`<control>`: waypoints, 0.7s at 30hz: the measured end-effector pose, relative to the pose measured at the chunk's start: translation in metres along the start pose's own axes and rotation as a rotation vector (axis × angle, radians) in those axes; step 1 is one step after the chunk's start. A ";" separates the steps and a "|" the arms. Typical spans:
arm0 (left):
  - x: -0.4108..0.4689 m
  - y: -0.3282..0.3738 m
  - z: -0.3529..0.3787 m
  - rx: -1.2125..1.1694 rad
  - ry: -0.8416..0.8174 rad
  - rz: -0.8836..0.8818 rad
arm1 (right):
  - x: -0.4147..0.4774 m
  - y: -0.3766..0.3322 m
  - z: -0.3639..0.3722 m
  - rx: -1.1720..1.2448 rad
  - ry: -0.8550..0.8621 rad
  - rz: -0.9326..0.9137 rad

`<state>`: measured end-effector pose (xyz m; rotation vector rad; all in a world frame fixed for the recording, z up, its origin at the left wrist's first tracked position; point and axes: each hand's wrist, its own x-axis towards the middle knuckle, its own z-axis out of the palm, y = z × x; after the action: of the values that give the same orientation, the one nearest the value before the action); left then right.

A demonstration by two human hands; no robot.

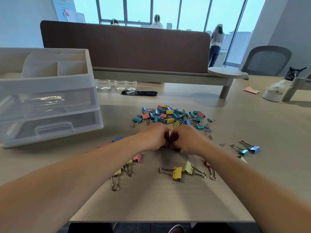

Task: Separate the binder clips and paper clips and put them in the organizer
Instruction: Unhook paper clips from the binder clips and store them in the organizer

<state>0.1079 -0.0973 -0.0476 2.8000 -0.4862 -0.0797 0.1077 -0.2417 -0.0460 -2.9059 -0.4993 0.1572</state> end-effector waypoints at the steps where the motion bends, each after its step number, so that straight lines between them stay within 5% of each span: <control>1: 0.000 0.000 0.000 -0.013 0.006 -0.007 | 0.000 0.001 0.001 0.020 0.013 0.002; 21: -0.001 -0.011 -0.007 -0.354 0.058 -0.005 | 0.001 0.009 -0.012 0.247 0.145 0.033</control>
<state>0.1113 -0.0847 -0.0441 2.4499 -0.4060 -0.0774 0.1131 -0.2521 -0.0360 -2.6609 -0.3785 0.0108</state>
